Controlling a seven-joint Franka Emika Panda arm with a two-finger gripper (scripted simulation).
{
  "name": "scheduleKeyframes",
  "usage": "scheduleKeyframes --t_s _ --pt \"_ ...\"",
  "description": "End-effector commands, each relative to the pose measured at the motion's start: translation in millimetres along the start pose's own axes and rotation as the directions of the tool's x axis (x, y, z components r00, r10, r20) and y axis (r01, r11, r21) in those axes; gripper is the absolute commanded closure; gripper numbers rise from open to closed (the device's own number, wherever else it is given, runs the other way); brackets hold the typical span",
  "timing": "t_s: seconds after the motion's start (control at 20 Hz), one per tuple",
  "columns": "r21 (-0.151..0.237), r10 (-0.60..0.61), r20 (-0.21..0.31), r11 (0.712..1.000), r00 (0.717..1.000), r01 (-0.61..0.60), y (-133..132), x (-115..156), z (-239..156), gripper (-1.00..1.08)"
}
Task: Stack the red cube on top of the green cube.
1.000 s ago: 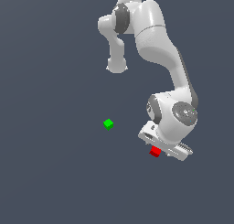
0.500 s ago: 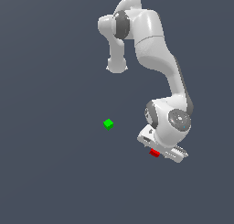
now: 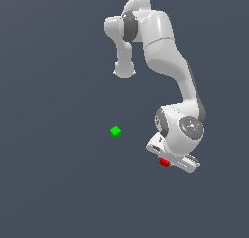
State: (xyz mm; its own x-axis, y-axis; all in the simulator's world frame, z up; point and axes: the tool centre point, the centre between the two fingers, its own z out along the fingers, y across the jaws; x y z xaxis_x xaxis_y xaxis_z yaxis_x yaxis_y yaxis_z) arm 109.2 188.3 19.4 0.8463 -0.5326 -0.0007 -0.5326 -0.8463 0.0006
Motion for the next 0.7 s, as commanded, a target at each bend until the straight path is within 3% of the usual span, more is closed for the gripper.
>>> scheduleKeyframes --t_s 0.0,0.35,0.65 --pt "0.001 0.0 -0.001 1.0 1.0 0.0 -0.2 0.2 -0.5 1.08" --pt "0.0 0.0 0.0 1.0 1.0 0.0 0.5 -0.5 -10.8 1.08" --pt "0.0 0.0 0.0 1.0 1.0 0.0 0.9 -0.9 -48.8 1.08"
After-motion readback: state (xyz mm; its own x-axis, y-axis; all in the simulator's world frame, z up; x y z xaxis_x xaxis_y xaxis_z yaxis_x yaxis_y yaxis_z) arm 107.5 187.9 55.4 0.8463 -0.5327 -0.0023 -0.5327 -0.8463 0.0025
